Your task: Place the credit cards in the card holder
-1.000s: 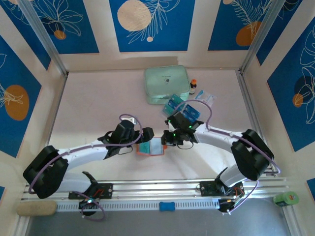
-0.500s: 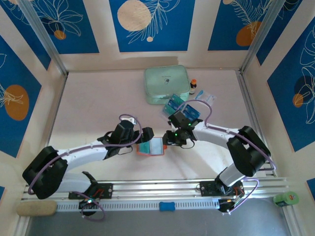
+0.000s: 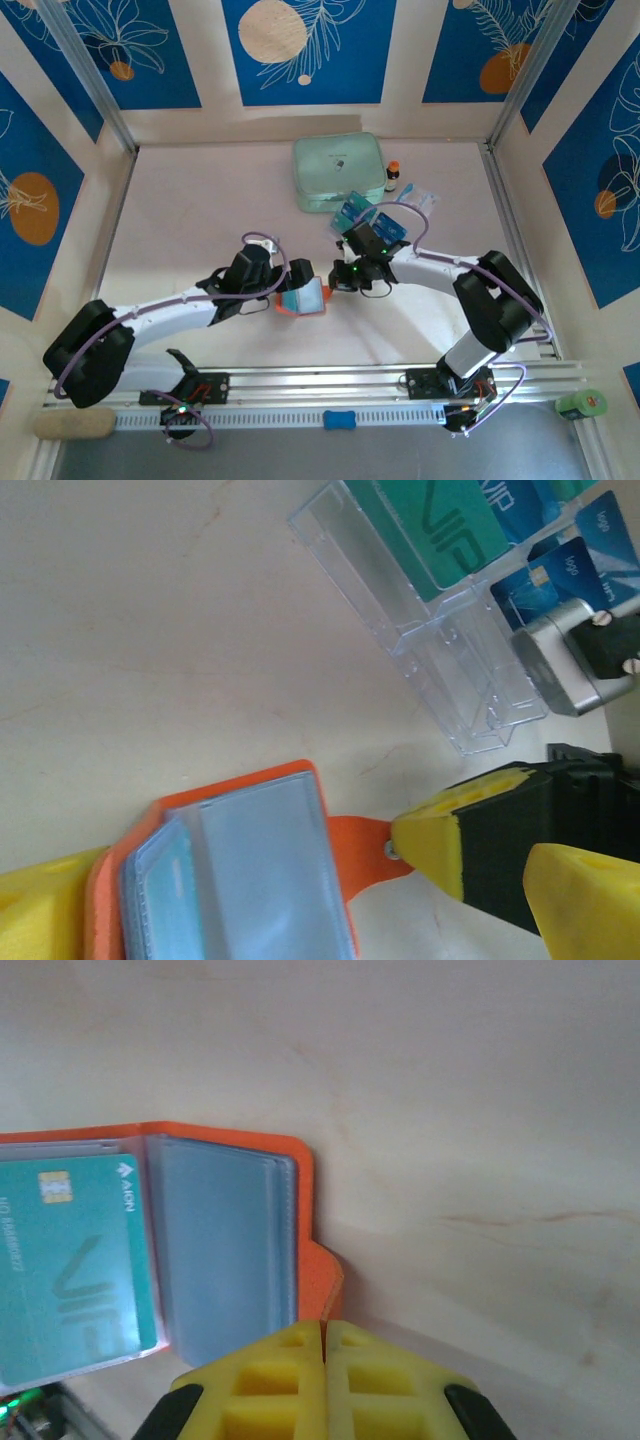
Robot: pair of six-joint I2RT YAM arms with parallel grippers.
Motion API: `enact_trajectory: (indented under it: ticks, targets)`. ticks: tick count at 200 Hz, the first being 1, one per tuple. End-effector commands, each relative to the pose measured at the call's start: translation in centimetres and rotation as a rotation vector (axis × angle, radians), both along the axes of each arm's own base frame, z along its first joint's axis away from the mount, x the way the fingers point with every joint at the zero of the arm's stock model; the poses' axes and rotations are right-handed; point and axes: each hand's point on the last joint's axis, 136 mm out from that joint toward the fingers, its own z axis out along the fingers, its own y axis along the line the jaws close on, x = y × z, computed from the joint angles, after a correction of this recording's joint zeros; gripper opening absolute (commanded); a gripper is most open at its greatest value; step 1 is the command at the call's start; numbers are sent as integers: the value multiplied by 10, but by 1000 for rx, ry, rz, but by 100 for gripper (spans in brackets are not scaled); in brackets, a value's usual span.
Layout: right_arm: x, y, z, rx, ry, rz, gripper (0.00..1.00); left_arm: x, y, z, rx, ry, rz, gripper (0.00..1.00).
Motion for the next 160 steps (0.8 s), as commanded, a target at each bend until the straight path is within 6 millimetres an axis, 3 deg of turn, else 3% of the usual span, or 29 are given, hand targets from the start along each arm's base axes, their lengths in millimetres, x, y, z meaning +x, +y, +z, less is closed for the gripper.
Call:
enact_trajectory:
  ticks: [1, 48, 67, 81, 132, 160]
  targets:
    - [-6, 16, 3, 97, 44, 21, 0, 3, -22, 26, -94, -30, -41, 100]
    - [-7, 16, -3, 103, 70, 8, 0, 3, -48, 28, -110, -29, -77, 100]
    - [-3, 4, 1, 79, 61, -19, 23, 2, -53, 20, -106, -17, -77, 100]
    - [1, -8, 10, 77, 46, -53, 31, 0, -54, 12, -93, -5, -70, 100]
    - [8, -51, 27, 51, 30, -182, 33, -12, -53, -24, -27, 29, -51, 100]
    - [9, -61, 29, 69, 34, -218, 33, -25, -45, -56, 41, 72, -25, 100]
